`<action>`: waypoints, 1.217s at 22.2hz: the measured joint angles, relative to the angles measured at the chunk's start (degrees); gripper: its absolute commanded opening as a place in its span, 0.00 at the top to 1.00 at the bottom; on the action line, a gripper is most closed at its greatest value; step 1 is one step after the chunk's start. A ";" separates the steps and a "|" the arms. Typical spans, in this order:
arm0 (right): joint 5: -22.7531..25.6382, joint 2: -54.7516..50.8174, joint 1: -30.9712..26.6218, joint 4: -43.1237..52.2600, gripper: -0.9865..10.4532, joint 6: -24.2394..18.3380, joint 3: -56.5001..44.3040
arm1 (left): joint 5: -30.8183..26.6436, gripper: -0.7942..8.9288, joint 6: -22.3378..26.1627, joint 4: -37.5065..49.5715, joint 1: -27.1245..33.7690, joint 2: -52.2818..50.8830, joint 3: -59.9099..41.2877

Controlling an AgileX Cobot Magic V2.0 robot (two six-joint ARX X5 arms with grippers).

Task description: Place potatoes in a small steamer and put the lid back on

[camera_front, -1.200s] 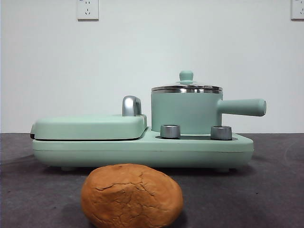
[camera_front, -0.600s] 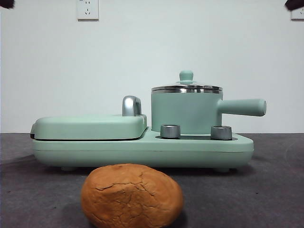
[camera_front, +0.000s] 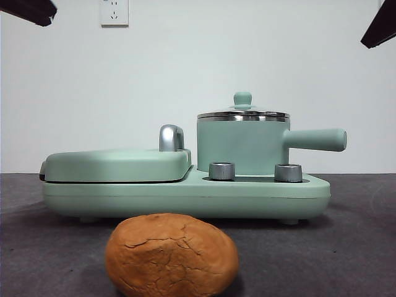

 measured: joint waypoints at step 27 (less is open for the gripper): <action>-1.33 0.00 0.02 0.57 0.63 13.79 0.00 | -12.11 0.63 -17.00 35.58 -10.23 29.38 2.75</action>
